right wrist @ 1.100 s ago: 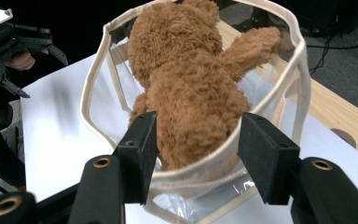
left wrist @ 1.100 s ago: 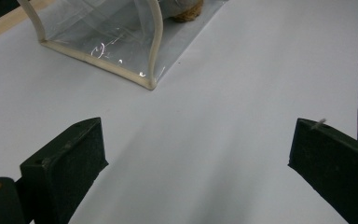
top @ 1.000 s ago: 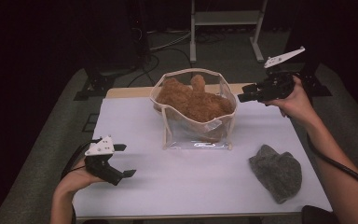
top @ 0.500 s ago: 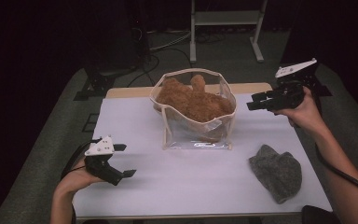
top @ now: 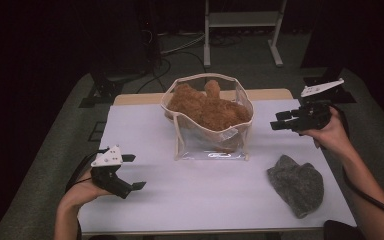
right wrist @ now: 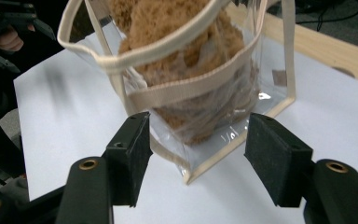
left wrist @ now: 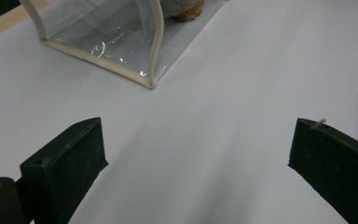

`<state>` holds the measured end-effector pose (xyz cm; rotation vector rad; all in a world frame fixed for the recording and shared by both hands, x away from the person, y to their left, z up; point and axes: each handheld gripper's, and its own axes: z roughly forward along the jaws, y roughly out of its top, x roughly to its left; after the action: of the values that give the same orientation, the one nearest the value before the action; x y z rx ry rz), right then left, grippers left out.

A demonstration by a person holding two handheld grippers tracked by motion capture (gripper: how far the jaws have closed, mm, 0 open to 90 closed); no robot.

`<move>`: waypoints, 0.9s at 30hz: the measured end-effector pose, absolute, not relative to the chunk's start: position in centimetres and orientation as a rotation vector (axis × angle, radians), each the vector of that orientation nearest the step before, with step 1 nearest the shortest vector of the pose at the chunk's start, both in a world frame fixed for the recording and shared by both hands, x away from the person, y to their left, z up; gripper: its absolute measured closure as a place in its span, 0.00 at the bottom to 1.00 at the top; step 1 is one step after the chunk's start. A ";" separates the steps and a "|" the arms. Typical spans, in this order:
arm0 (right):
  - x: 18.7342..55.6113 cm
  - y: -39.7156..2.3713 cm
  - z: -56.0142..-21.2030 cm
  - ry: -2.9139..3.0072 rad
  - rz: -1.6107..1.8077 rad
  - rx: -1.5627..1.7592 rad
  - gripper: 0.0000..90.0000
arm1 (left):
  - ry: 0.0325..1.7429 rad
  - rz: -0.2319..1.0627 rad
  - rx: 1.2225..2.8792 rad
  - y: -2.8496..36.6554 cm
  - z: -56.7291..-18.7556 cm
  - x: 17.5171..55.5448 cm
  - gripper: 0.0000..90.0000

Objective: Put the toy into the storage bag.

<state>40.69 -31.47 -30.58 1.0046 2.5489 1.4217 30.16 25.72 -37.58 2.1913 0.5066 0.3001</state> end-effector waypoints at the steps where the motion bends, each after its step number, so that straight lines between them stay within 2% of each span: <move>1: 40.6 -31.6 -30.8 2.550 1.424 1.011 0.43 | 0.506 0.300 2.191 25.7 -37.6 30.2 0.03; 27: 38.1 -34.2 -36.3 2.533 1.435 1.125 0.37 | 0.505 0.292 2.192 25.5 -37.7 30.2 0.03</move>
<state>38.06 -34.21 -36.26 1.1253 2.5333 1.4354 30.23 25.46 -37.67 2.1921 0.5051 0.2918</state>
